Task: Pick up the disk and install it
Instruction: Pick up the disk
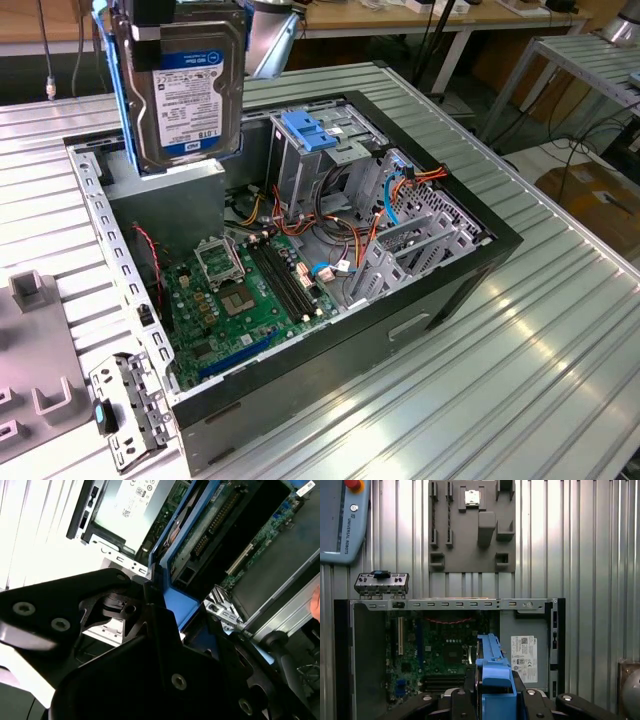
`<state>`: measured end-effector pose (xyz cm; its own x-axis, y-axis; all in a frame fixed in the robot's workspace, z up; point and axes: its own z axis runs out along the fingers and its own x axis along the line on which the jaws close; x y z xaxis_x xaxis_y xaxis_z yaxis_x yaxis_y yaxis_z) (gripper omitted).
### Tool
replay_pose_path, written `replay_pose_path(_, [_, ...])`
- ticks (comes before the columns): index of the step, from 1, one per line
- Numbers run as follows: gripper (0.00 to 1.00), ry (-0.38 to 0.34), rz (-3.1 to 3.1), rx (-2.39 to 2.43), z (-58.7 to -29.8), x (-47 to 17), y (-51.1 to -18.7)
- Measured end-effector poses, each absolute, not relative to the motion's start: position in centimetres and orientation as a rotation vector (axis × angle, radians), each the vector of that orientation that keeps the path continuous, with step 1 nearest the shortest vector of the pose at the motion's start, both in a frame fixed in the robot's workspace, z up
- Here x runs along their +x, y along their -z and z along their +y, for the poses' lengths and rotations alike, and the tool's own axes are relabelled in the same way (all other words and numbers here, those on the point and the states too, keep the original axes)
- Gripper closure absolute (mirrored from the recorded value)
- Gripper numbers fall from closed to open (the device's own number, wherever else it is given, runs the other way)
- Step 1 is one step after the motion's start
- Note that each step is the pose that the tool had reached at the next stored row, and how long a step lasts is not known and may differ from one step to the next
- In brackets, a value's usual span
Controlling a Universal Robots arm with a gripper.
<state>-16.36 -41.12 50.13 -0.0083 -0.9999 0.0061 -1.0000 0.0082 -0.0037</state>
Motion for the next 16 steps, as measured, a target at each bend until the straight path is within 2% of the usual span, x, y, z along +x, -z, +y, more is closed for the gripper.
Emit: replay_pose_path(16, [0.63,-0.011,-2.251,2.189,-41.1,-11.9,-50.0])
